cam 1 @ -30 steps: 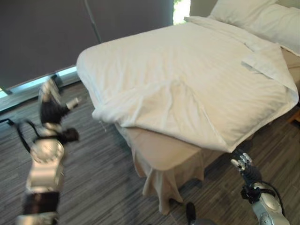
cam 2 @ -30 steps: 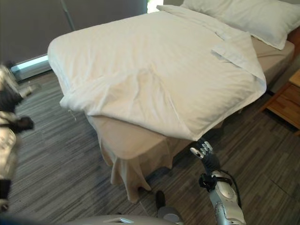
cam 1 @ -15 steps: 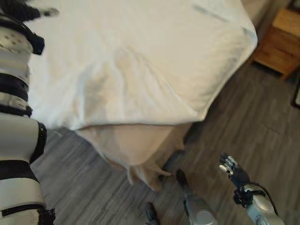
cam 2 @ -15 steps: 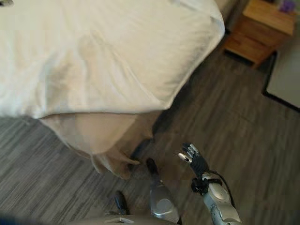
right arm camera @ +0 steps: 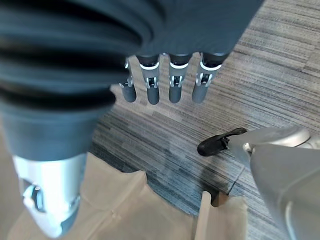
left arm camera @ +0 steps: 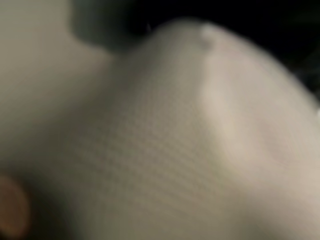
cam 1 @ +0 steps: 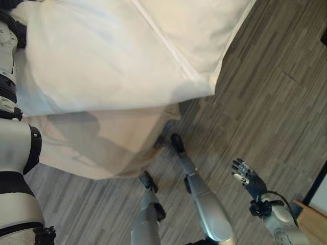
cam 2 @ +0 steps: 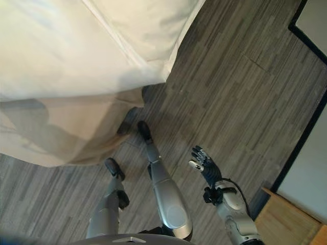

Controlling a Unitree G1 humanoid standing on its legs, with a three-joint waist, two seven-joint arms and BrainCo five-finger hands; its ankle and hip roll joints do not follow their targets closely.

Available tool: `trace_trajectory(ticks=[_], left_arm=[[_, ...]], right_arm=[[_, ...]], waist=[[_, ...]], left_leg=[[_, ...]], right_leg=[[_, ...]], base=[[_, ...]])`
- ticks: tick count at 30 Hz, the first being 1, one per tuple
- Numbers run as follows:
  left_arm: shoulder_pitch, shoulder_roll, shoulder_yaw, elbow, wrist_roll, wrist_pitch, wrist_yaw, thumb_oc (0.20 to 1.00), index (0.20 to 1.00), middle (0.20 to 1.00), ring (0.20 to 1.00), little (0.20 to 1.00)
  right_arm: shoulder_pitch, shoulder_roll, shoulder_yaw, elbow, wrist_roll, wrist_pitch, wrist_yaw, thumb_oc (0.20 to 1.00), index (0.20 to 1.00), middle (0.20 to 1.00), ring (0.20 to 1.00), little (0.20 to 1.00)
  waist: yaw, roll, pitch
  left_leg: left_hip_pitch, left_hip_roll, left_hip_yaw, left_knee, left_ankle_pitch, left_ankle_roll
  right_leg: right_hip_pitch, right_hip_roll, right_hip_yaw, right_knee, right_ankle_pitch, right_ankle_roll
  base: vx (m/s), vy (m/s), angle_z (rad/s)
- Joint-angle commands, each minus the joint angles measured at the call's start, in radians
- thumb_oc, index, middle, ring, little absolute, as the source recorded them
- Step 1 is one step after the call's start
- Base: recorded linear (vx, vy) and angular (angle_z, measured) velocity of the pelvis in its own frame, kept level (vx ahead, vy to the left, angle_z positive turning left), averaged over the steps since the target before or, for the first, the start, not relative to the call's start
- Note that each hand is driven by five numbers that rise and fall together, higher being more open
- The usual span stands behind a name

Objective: Making the bed.

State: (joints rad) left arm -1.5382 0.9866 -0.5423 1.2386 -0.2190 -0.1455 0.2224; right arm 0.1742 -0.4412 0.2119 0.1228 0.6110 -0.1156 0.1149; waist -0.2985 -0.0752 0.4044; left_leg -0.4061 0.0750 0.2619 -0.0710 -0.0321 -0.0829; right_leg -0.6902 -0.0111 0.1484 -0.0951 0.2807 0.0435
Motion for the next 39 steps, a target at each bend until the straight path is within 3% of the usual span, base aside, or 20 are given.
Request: trace_trajectory(ticks=[1,3,4,13,15,19,21,23,24,27,28,29,31,32,34,37,38,39], left_arm=[[0.034,0.046,-0.050,0.101,0.036,0.079,-0.063,1.000,1.000,1.000,1.000,1.000],[0.066,0.037,-0.053,0.099,0.069,0.083,-0.094,1.000,1.000,1.000,1.000,1.000],[0.079,0.034,-0.055,0.095,0.075,0.080,-0.107,0.200,0.200,0.200,0.200,0.200],[0.102,0.064,-0.131,-0.030,0.143,0.041,-0.130,0.200,0.200,0.200,0.200,0.200],[0.194,0.095,-0.137,-0.147,0.217,0.031,-0.136,0.200,0.200,0.200,0.200,0.200],[0.292,0.117,-0.128,-0.222,0.301,0.037,-0.143,0.200,0.200,0.200,0.200,0.200],[0.670,0.120,0.000,-0.414,0.430,0.055,-0.228,0.200,0.200,0.200,0.200,0.200],[0.784,0.110,0.060,-0.472,0.436,0.064,-0.248,0.200,0.200,0.200,0.200,0.200],[1.030,0.053,0.143,-0.522,0.469,0.055,-0.314,0.200,0.200,0.200,0.200,0.200],[1.325,-0.066,0.224,-0.603,0.521,0.046,-0.367,0.200,0.200,0.200,0.200,0.200],[1.328,-0.067,0.227,-0.605,0.522,0.047,-0.367,0.200,0.200,0.200,0.200,0.200],[1.482,-0.150,0.222,-0.608,0.544,0.028,-0.419,0.200,0.200,0.200,0.200,0.200],[1.563,-0.192,0.219,-0.628,0.546,0.020,-0.448,0.200,0.200,0.200,0.200,0.200],[1.663,-0.264,0.184,-0.616,0.570,-0.003,-0.480,0.200,0.200,0.200,0.200,0.200],[1.691,-0.293,0.166,-0.593,0.588,-0.014,-0.489,0.200,0.200,0.200,0.200,0.200],[1.807,-0.363,0.044,-0.608,0.657,-0.066,-0.579,0.200,0.200,0.200,0.200,0.200],[1.832,-0.387,0.043,-0.613,0.660,-0.068,-0.586,0.278,0.278,0.278,0.278,0.278],[1.867,-0.421,0.028,-0.576,0.684,-0.074,-0.602,0.551,0.551,0.551,0.551,0.551]], right_arm=[[-0.002,0.011,-0.024,0.005,0.038,-0.032,0.003,1.000,1.000,1.000,1.000,1.000],[0.003,0.012,-0.022,0.006,0.036,-0.029,0.006,1.000,1.000,1.000,1.000,1.000],[0.007,0.011,-0.020,0.006,0.034,-0.027,0.009,1.000,1.000,1.000,1.000,1.000],[0.008,-0.032,-0.007,0.005,0.024,-0.026,0.054,1.000,1.000,1.000,1.000,1.000],[-0.001,-0.048,-0.014,0.025,0.014,-0.026,0.052,1.000,1.000,1.000,1.000,1.000],[-0.012,-0.053,-0.020,0.048,0.008,-0.024,0.049,1.000,1.000,1.000,1.000,1.000],[-0.029,-0.048,-0.068,0.092,0.000,-0.022,0.026,1.000,1.000,1.000,1.000,1.000],[-0.027,-0.045,-0.082,0.102,-0.009,-0.017,0.024,1.000,1.000,1.000,1.000,1.000],[-0.022,-0.039,-0.109,0.115,-0.021,-0.013,0.017,1.000,1.000,1.000,1.000,1.000],[0.003,-0.031,-0.149,0.128,-0.032,-0.010,0.017,1.000,1.000,1.000,1.000,1.000],[0.003,-0.032,-0.147,0.127,-0.032,-0.010,0.017,1.000,1.000,1.000,1.000,1.000],[0.013,-0.021,-0.180,0.147,-0.039,-0.006,0.020,1.000,1.000,1.000,1.000,1.000],[0.029,-0.021,-0.196,0.139,-0.041,-0.005,0.028,1.000,1.000,1.000,1.000,1.000],[0.040,-0.021,-0.210,0.137,-0.051,-0.009,0.034,1.000,1.000,1.000,1.000,1.000],[0.047,-0.020,-0.213,0.137,-0.055,-0.011,0.038,1.000,1.000,1.000,1.000,1.000],[0.058,-0.011,-0.232,0.141,-0.051,-0.020,0.040,1.000,1.000,1.000,1.000,1.000],[0.070,-0.009,-0.235,0.142,-0.048,-0.022,0.043,1.000,1.000,1.000,1.000,1.000],[0.081,-0.001,-0.241,0.149,-0.047,-0.021,0.042,1.000,1.000,1.000,1.000,1.000]], waist=[[-0.003,-0.033,-0.035],[-0.003,-0.036,-0.030],[-0.002,-0.035,-0.029],[0.022,0.004,-0.040],[0.045,0.029,-0.042],[0.060,0.041,-0.044],[0.100,0.062,-0.059],[0.108,0.067,-0.066],[0.123,0.078,-0.085],[0.133,0.094,-0.120],[0.131,0.094,-0.123],[0.143,0.102,-0.148],[0.145,0.105,-0.162],[0.153,0.105,-0.183],[0.154,0.104,-0.192],[0.164,0.105,-0.219],[0.165,0.107,-0.227],[0.166,0.105,-0.237]], left_leg=[[-0.055,0.008,-0.063,-0.016,0.140,-0.012],[-0.058,0.008,-0.064,-0.016,0.140,-0.013],[-0.057,0.007,-0.066,-0.016,0.140,-0.012],[0.001,-0.011,-0.076,-0.016,0.122,-0.014],[0.041,-0.022,-0.089,-0.016,0.115,-0.012],[0.078,-0.024,-0.094,-0.016,0.109,-0.012],[0.159,-0.030,-0.100,-0.016,0.098,-0.010],[0.178,-0.031,-0.103,-0.016,0.094,-0.007],[0.225,-0.031,-0.106,-0.016,0.084,-0.005],[0.282,-0.037,-0.121,-0.016,0.071,0.003],[0.278,-0.038,-0.122,-0.016,0.074,0.003],[0.314,-0.040,-0.126,-0.016,0.066,0.008],[0.332,-0.038,-0.127,-0.016,0.062,0.010],[0.350,-0.037,-0.132,-0.016,0.060,0.014],[0.359,-0.037,-0.131,-0.016,0.058,0.015],[0.380,-0.036,-0.134,-0.016,0.050,0.020],[0.385,-0.035,-0.134,-0.016,0.048,0.020],[0.391,-0.035,-0.134,-0.016,0.045,0.021]], right_leg=[[0.126,-0.017,-0.053,0.008,-0.062,0.125],[0.122,-0.016,-0.054,0.008,-0.063,0.125],[0.122,-0.016,-0.056,0.008,-0.064,0.124],[0.177,-0.030,-0.066,0.008,-0.077,0.124],[0.227,-0.042,-0.077,0.008,-0.087,0.124],[0.265,-0.052,-0.085,0.008,-0.096,0.123],[0.352,-0.064,-0.107,0.008,-0.118,0.117],[0.376,-0.065,-0.110,0.008,-0.123,0.114],[0.426,-0.068,-0.119,0.008,-0.143,0.109],[0.490,-0.065,-0.120,0.008,-0.170,0.098],[0.486,-0.066,-0.120,0.008,-0.168,0.098],[0.525,-0.064,-0.122,0.010,-0.181,0.091],[0.544,-0.062,-0.123,0.010,-0.188,0.087],[0.566,-0.058,-0.124,0.009,-0.197,0.082],[0.577,-0.056,-0.125,0.008,-0.201,0.080],[0.601,-0.049,-0.129,0.008,-0.214,0.077],[0.608,-0.048,-0.129,0.008,-0.218,0.076],[0.615,-0.047,-0.130,0.008,-0.220,0.074]], base=[[0.00,-0.021,0.05],[0.01,-0.007,0.05],[0.00,0.000,0.00],[0.00,0.029,0.00],[0.02,0.037,-0.03],[0.03,0.019,0.00],[0.06,0.021,0.17],[0.08,0.014,0.09],[0.12,0.020,0.13],[0.09,0.018,0.08],[0.07,0.025,0.27],[0.07,0.006,0.21],[0.07,-0.009,0.13],[0.04,-0.018,0.09],[0.05,-0.021,0.06],[0.06,-0.034,0.00],[0.06,-0.030,-0.01],[0.06,-0.029,0.00]])
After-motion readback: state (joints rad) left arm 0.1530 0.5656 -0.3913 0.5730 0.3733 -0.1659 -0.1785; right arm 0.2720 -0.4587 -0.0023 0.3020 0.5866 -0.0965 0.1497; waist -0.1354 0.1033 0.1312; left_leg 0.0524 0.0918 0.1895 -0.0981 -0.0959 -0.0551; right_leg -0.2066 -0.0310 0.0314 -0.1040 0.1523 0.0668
